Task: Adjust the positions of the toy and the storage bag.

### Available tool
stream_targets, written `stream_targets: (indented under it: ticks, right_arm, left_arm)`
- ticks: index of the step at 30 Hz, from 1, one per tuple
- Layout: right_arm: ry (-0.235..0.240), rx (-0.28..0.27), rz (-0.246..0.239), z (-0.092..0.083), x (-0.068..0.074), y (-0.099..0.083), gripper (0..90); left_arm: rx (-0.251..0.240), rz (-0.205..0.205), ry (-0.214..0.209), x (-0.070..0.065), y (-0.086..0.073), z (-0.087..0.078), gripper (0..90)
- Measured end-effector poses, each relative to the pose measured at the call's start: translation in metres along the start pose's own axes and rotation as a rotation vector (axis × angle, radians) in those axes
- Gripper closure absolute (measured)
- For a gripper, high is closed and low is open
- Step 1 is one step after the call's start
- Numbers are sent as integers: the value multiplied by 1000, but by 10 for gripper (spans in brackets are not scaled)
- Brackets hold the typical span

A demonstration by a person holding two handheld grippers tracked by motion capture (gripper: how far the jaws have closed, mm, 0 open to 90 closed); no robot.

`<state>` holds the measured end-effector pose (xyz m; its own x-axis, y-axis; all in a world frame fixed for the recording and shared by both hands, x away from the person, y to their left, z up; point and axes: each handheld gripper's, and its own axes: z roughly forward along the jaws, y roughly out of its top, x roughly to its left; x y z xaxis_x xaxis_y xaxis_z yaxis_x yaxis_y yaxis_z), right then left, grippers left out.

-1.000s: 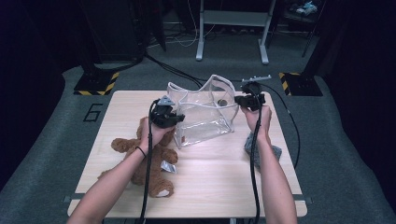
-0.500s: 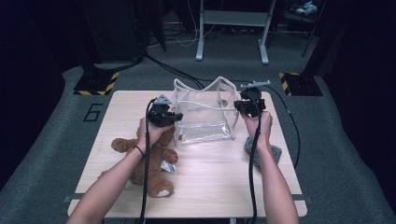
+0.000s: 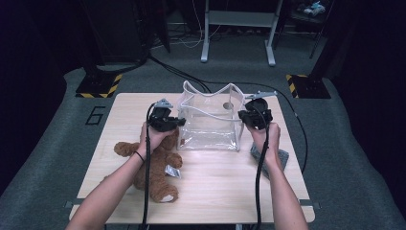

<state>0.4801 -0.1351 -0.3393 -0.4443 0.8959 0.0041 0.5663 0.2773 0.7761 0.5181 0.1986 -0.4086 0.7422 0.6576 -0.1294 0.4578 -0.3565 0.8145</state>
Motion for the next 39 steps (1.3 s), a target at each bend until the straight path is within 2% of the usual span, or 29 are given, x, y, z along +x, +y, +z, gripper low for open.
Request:
stream_targets:
  ticks: [2,4,5,7,8,10,12,13,14,16,17,18,21,22,26,27,28,29,30,32,35,36,38,39]
  right_arm:
    - [6,4,11,-2,1,-2,857]
    - [8,2,-2,-2,2,-4,855]
    - [8,6,7,-2,3,-5,853]
    - [17,-1,9,-2,0,-6,827]
    - [13,-2,0,-3,-2,-6,769]
    - [21,-28,5,-6,-4,-7,639]
    - [22,-39,13,-11,-6,-7,530]
    - [27,-53,-2,-13,-8,-8,458]
    - [26,-59,3,-16,-9,-9,408]
    - [21,-85,-4,-22,-11,-13,285]
    - [21,-93,-4,-25,-12,-14,241]
    - [26,-102,20,-29,-12,-17,198]
    - [20,-124,8,-35,-16,-26,145]
    - [21,-122,9,-36,-16,-30,134]
    - [20,-112,11,-36,-19,-48,80]
    - [18,-113,15,-35,-21,-54,69]
    - [24,-108,26,-34,-22,-60,53]
    - [26,-104,38,-31,-24,-67,43]
    - [23,-92,33,-28,-26,-73,34]
    - [16,-74,42,-23,-27,-84,14]
    - [16,-40,46,-10,-28,-105,0]
    - [1,-21,50,-5,-27,-112,0]
    - [6,3,54,4,-28,-128,0]
    - [-1,13,58,8,-29,-135,0]
  left_arm:
    - [5,-7,1,-1,-1,-2,826]
    - [11,-6,11,0,-2,-3,824]
    - [6,-19,5,0,-2,-2,818]
    - [16,-25,21,0,-2,-2,760]
    - [17,-23,24,1,-2,-3,709]
    - [13,-47,23,4,-3,-4,561]
    - [5,-69,40,5,-4,-8,429]
    - [5,-72,49,5,-4,-12,370]
    - [0,-77,77,4,-4,-16,331]
    - [-14,-86,95,4,-4,-22,260]
    - [-16,-76,118,4,-4,-27,229]
    - [-15,-79,128,5,-4,-32,198]
    - [-44,-105,138,7,-7,-42,145]
    - [-38,-106,144,8,-8,-45,138]
    - [-24,-150,154,14,-13,-55,0]
    - [-23,-155,137,15,-15,-56,0]
    - [-33,-176,118,17,-18,-58,0]
    - [-26,-196,118,18,-20,-60,0]
    - [-38,-205,129,18,-21,-61,0]
    - [-31,-219,139,20,-23,-65,0]
    - [-34,-245,134,25,-27,-72,0]
    - [-33,-253,137,26,-28,-74,0]
    - [-41,-246,131,28,-31,-78,0]
    - [-66,-245,133,28,-33,-79,0]
